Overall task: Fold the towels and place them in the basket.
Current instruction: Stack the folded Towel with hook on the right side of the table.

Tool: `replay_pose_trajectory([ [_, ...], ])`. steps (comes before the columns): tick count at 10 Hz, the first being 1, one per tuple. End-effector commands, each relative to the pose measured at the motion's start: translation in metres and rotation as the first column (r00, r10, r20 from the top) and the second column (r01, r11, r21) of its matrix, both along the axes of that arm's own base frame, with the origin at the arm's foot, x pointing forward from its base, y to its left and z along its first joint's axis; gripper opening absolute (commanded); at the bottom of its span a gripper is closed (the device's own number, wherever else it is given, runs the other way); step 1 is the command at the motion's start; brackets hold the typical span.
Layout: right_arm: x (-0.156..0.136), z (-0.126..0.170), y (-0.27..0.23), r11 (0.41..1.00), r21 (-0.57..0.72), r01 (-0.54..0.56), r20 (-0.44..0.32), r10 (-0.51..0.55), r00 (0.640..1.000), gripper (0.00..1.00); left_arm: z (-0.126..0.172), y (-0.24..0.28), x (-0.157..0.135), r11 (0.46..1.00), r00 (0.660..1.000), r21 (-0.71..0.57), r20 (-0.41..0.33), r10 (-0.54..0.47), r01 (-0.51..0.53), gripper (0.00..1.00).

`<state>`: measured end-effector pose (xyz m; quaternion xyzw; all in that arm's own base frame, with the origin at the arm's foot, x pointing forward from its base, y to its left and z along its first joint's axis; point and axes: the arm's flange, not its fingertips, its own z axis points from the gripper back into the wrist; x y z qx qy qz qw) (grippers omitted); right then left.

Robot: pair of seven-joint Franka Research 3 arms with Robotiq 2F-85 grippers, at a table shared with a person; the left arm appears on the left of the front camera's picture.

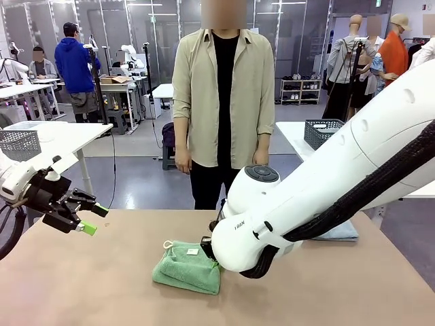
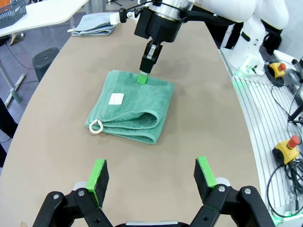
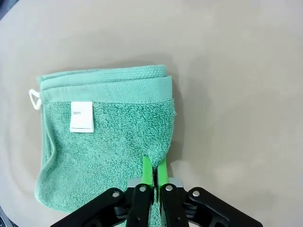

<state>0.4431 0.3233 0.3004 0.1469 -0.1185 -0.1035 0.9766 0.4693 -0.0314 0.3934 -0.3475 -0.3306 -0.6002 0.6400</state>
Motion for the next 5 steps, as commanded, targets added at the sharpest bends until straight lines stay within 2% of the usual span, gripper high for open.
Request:
replay_pose_trajectory([
  [1, 0.009, 0.021, -0.020, 0.999, 0.012, -0.045, 0.083, 0.044, 0.996, 0.04, 0.003, 0.000, 0.000, 1.000, 1.000, 0.010, -0.013, 0.007, -0.007, 0.92],
  [5, 0.050, 0.089, -0.094, 1.000, 0.003, -0.029, 0.229, 0.028, 0.973, 0.04, 0.003, 0.000, 0.000, 1.000, 1.000, 0.010, -0.013, 0.007, -0.007, 0.92],
])
